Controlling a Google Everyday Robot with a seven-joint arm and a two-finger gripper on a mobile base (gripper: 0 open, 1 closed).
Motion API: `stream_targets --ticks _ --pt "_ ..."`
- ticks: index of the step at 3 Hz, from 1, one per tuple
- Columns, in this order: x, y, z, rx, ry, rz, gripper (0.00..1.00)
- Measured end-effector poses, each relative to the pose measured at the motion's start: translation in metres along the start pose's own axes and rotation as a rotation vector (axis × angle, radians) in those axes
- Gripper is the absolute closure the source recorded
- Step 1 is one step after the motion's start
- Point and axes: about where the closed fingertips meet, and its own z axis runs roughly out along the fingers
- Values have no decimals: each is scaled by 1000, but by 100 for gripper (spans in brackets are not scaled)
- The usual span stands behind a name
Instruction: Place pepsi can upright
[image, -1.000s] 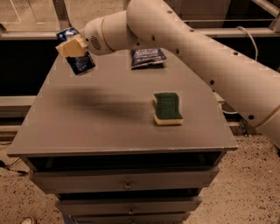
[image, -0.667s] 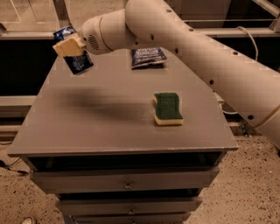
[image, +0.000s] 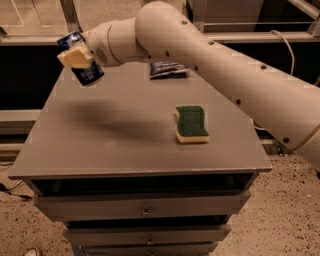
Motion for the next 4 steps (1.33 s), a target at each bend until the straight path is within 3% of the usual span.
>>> stream_targets --ticks 1,2,4 --pt "8 6 9 31 14 -89 100" --pt "19 8 14 28 -12 -124 100" --pt "35 11 18 -44 -151 -113 100"
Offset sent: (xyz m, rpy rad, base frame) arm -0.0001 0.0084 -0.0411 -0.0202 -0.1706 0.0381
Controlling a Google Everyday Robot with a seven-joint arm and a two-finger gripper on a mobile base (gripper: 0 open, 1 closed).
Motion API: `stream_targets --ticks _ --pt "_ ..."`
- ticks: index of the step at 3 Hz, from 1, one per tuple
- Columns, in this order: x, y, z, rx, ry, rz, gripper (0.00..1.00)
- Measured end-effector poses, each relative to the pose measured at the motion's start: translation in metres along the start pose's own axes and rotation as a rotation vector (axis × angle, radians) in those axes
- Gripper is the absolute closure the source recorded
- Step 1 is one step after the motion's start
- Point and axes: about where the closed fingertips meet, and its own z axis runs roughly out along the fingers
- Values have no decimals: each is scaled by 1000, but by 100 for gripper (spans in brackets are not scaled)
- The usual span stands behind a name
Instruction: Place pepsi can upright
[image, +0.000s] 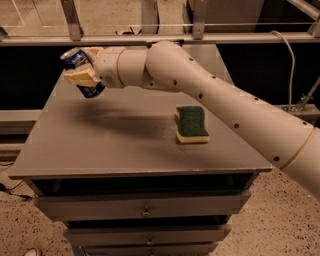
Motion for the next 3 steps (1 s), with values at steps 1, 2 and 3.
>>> stream_targets --ticks 1,2,3 --pt "8 6 3 -40 -45 5 100" --pt "16 11 5 -70 -60 4 100" --pt "26 17 6 -87 -71 15 100"
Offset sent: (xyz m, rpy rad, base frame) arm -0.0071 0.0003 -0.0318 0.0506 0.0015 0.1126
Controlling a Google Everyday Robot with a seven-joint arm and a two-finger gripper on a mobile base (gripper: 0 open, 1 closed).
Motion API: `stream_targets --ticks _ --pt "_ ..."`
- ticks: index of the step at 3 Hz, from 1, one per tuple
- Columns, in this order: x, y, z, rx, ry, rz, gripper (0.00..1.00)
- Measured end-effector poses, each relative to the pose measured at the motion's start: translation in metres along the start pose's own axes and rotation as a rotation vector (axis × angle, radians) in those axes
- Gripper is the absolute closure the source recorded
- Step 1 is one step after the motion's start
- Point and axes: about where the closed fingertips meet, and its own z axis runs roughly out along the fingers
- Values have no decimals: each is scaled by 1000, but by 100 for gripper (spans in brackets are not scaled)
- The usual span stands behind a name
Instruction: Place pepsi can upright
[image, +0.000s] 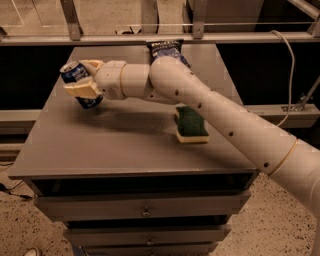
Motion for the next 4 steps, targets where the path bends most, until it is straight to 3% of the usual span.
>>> stream_targets --ticks 1,2,4 --pt "10 2 -1 -1 -15 27 100" --pt "18 2 -6 9 -16 53 86" --pt "28 2 -26 31 15 74 39"
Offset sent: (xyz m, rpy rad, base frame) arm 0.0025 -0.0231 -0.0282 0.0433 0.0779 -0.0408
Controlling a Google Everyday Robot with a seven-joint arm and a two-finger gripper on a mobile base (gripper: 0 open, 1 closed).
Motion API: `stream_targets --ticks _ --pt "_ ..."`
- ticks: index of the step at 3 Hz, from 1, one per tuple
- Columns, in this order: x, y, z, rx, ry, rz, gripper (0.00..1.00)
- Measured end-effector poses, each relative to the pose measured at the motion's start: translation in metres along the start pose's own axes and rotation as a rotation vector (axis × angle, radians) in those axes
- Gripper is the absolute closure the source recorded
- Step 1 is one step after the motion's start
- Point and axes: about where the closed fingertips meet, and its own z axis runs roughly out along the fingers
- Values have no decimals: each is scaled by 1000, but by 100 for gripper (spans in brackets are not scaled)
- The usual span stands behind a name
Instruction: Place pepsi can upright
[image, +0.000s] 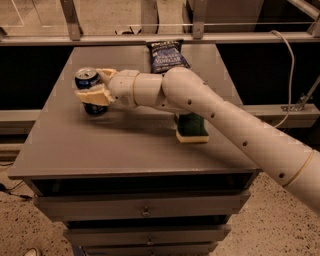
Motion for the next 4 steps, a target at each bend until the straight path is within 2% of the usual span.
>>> stream_targets --ticks 1,2,3,4 --pt "3 0 -6 3 14 2 15" --pt "3 -1 -13 3 22 1 0" --pt "1 -4 -31 20 23 0 0" --pt "6 -16 -69 82 20 13 0"
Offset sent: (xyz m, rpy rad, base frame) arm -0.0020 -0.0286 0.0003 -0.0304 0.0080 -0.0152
